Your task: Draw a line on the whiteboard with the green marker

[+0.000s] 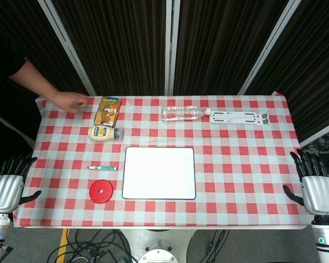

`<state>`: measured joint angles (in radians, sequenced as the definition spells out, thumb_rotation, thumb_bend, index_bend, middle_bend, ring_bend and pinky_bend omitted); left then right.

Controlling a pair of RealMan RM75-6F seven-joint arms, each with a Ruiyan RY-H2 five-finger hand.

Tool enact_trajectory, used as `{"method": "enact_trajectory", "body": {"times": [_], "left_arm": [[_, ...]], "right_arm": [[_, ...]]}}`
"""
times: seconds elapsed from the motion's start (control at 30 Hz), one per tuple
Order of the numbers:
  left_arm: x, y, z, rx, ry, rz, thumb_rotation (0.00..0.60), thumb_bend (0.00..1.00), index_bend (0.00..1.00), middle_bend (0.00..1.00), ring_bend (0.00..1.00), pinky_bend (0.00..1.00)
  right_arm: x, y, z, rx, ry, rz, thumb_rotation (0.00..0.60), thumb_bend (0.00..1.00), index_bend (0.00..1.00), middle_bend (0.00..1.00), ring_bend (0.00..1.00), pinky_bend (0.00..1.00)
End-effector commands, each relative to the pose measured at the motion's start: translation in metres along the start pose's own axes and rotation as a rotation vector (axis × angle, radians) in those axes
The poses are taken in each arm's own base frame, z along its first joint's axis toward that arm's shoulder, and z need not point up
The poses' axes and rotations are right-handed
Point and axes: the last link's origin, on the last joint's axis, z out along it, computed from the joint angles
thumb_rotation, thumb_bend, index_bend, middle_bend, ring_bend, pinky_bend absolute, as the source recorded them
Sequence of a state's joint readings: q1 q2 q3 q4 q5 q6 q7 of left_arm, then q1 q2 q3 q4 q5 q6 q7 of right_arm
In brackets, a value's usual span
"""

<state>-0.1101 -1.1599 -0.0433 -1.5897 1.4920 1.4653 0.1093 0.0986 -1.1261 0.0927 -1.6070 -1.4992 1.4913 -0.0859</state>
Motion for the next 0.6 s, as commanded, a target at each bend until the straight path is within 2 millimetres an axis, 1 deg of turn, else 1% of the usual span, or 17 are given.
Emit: {"method": "enact_trajectory", "body": {"times": [0.03, 0.47, 0.53, 0.6], "left_arm": [[-0.001, 0.0, 0.001, 0.002, -0.007, -0.002, 0.6, 0.05, 0.14, 0.06, 0.02, 0.04], [0.0, 0.001, -0.001, 0.004, 0.006, -0.01, 0.6, 0.05, 0.14, 0.06, 0.02, 0.04], [0.001, 0.003, 0.002, -0.006, 0.01, -0.01, 0.6, 0.05, 0.14, 0.06, 0.02, 0.04], [0.003, 0.006, 0.009, -0.026, 0.021, -0.013, 0.6, 0.05, 0.14, 0.06, 0.02, 0.04]], "right_arm": [[0.0, 0.0, 0.001, 0.001, -0.002, 0.0, 0.6, 0.15, 0.0, 0.02, 0.0, 0.0], [0.003, 0.0, 0.0, 0.005, 0.01, 0.004, 0.6, 0.15, 0.0, 0.02, 0.0, 0.0], [0.004, 0.0, -0.001, 0.003, 0.012, 0.003, 0.6, 0.15, 0.0, 0.02, 0.0, 0.0], [0.005, 0.001, -0.001, 0.002, 0.015, 0.003, 0.6, 0.15, 0.0, 0.02, 0.0, 0.0]]}}
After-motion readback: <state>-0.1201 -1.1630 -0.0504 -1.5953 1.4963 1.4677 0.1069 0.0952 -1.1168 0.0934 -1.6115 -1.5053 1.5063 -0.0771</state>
